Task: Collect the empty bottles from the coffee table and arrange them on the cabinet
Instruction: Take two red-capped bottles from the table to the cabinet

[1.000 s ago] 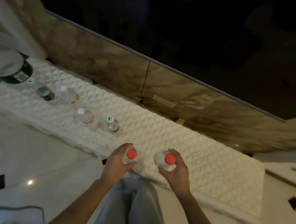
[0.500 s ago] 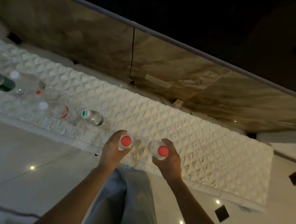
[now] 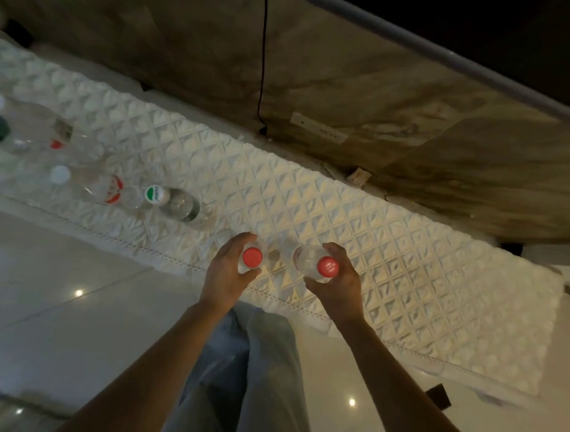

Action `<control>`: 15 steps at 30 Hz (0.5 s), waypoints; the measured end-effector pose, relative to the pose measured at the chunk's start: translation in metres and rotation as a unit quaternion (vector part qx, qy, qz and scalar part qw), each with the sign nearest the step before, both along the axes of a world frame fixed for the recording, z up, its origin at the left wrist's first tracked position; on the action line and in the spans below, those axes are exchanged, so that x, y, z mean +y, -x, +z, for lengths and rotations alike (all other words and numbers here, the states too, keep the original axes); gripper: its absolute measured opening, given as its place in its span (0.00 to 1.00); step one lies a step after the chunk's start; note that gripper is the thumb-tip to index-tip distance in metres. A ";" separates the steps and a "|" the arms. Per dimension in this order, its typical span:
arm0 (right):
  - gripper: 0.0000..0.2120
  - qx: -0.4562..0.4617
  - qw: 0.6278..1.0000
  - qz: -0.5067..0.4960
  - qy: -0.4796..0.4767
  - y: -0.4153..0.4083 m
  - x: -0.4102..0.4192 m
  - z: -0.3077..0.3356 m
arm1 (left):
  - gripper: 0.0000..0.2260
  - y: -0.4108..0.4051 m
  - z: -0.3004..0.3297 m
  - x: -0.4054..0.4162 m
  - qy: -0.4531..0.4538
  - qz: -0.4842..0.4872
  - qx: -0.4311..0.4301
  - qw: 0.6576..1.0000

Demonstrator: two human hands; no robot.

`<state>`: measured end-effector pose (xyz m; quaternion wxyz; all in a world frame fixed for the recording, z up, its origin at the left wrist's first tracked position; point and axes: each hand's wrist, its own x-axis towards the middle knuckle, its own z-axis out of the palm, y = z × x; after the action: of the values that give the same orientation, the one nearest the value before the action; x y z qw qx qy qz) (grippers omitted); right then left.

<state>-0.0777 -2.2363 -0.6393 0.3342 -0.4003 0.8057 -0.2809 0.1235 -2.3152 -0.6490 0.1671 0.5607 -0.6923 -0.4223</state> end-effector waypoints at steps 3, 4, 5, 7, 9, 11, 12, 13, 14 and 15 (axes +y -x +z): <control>0.32 -0.009 1.000 0.004 -0.012 0.000 0.003 -0.009 | 0.28 -0.001 0.000 -0.003 -0.001 0.002 0.006 1.000; 0.32 -0.008 1.000 0.007 -0.016 0.000 0.004 -0.012 | 0.28 -0.001 0.000 -0.003 -0.001 0.000 0.008 1.000; 0.33 -0.006 1.000 0.013 -0.019 0.000 0.006 -0.015 | 0.28 -0.001 -0.001 -0.004 0.000 -0.002 0.008 1.000; 0.34 -0.003 0.999 0.027 -0.025 -0.001 0.010 -0.020 | 0.28 -0.001 -0.001 -0.005 0.002 -0.007 0.007 1.000; 0.35 -0.003 0.999 0.034 -0.030 0.001 0.013 -0.022 | 0.29 -0.001 -0.001 -0.006 0.002 -0.015 0.005 1.000; 0.36 0.003 0.998 0.048 -0.034 0.003 0.014 -0.020 | 0.29 -0.001 0.001 -0.007 0.000 -0.024 0.003 1.000; 0.37 0.005 0.998 0.058 -0.038 0.004 0.014 -0.017 | 0.29 -0.001 0.003 -0.007 0.001 -0.028 0.000 1.000; 0.37 0.005 0.997 0.066 -0.042 0.006 0.014 -0.013 | 0.29 -0.001 0.006 -0.007 0.001 -0.031 -0.006 1.000; 0.37 0.005 0.996 0.072 -0.047 0.008 0.014 -0.008 | 0.30 -0.002 0.010 -0.007 0.000 -0.033 -0.011 0.999; 0.37 0.006 0.996 0.076 -0.050 0.010 0.015 -0.001 | 0.30 -0.002 0.015 -0.006 -0.005 -0.034 -0.016 0.999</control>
<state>-0.0877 -2.2213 -0.6407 0.3693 -0.4447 0.7879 -0.2121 0.1252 -2.3216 -0.6336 0.1389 0.5441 -0.7115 -0.4225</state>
